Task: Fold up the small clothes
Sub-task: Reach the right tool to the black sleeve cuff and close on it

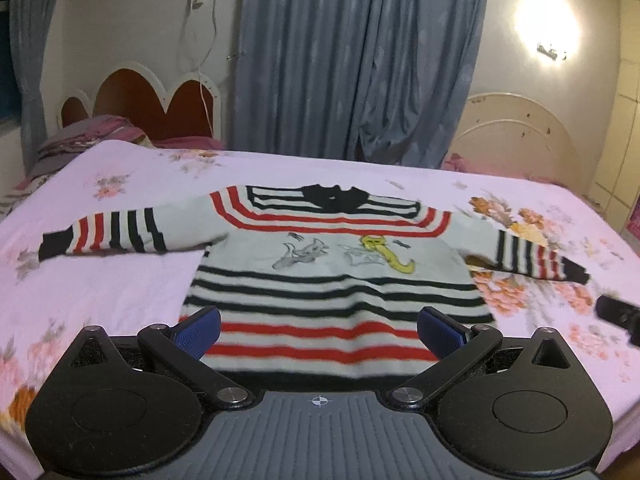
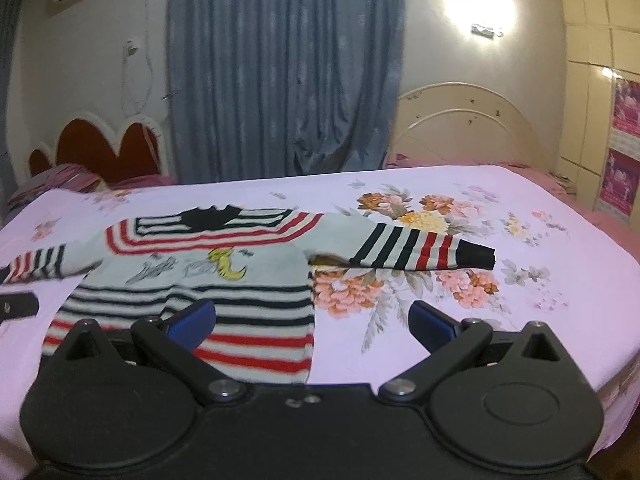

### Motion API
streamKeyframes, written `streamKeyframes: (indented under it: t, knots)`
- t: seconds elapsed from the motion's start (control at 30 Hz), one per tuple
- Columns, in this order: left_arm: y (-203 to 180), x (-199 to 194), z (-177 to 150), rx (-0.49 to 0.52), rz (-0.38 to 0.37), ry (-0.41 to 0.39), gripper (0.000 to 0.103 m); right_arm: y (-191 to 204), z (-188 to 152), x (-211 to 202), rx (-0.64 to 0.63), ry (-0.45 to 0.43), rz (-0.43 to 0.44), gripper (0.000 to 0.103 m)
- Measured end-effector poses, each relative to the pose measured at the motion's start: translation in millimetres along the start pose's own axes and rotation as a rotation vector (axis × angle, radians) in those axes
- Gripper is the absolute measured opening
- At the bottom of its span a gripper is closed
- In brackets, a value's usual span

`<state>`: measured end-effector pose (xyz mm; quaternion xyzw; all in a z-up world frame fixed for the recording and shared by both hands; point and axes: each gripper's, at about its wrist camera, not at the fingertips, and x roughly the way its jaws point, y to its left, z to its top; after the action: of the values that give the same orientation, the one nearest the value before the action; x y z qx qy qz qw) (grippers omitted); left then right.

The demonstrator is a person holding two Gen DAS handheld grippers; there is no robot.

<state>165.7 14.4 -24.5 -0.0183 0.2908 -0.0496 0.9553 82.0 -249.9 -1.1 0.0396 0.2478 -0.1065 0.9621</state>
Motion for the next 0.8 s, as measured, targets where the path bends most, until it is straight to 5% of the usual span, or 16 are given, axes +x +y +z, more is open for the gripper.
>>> streamKeyframes:
  t: [0.27,0.37,0.6,0.7,0.8]
  knots:
    - [13,63,24,-0.037,-0.032,0.084,0.103,-6,20,43,0.054,-0.018,-0.079,0.095]
    - [0,85,26,0.021,-0.04,0.064,0.103,-22,24,57,0.097,-0.022,-0.106,0.09]
    - [-25,133,44,-0.069,-0.008,-0.01,0.102,-91,34,117,0.24,-0.001,-0.18,0.069]
    - [-42,161,56,-0.066,-0.002,0.006,0.103,-126,37,158,0.325,0.035,-0.181,0.052]
    - [-65,192,67,-0.056,0.003,0.032,0.103,-161,38,198,0.404,0.06,-0.185,0.049]
